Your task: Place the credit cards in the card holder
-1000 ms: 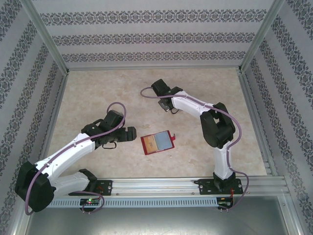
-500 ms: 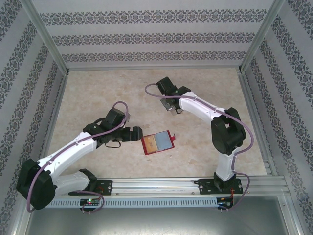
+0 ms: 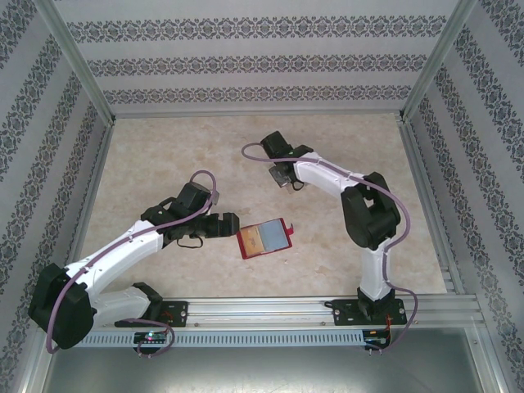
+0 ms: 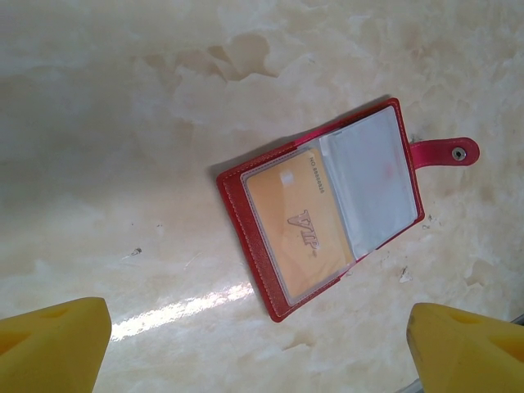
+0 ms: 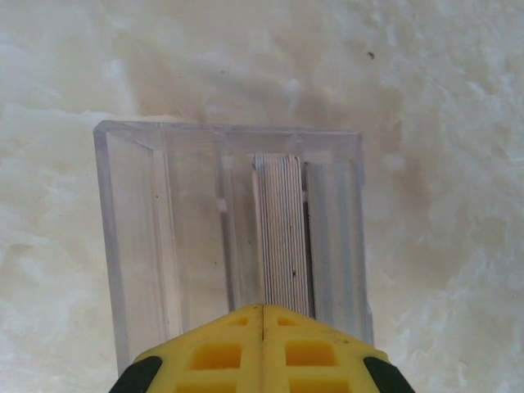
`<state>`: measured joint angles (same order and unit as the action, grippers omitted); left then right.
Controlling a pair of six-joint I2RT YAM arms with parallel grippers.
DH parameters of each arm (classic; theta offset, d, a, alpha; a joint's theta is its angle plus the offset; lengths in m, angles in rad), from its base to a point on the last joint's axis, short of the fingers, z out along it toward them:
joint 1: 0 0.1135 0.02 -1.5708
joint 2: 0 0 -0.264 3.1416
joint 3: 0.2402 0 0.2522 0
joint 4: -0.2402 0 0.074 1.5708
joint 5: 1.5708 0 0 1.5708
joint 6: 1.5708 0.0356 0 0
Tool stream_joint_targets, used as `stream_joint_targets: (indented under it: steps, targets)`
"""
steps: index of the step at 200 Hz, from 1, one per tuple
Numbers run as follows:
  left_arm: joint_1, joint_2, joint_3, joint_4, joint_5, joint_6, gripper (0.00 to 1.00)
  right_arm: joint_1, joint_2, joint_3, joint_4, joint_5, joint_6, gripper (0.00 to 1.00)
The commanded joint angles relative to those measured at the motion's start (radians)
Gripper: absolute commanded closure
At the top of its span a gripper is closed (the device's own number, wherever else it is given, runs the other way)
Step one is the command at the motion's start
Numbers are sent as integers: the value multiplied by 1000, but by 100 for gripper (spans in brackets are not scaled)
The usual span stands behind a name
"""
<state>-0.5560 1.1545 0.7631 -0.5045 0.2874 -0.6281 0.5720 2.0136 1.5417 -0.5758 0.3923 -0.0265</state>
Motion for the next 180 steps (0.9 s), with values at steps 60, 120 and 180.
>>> stream_joint_targets:
  steps: [60, 120, 180]
  targets:
    - [-1, -12, -26, 39, -23, -4, 6, 38, -173, -56, -73, 22, 69, 68]
    - [-1, 45, -19, 27, 39, -3, 7, 36, -562, -463, -24, -629, 296, 62]
    - [-2, 132, -39, 87, 121, -33, 9, 91, -548, -686, 96, -789, 451, 51]
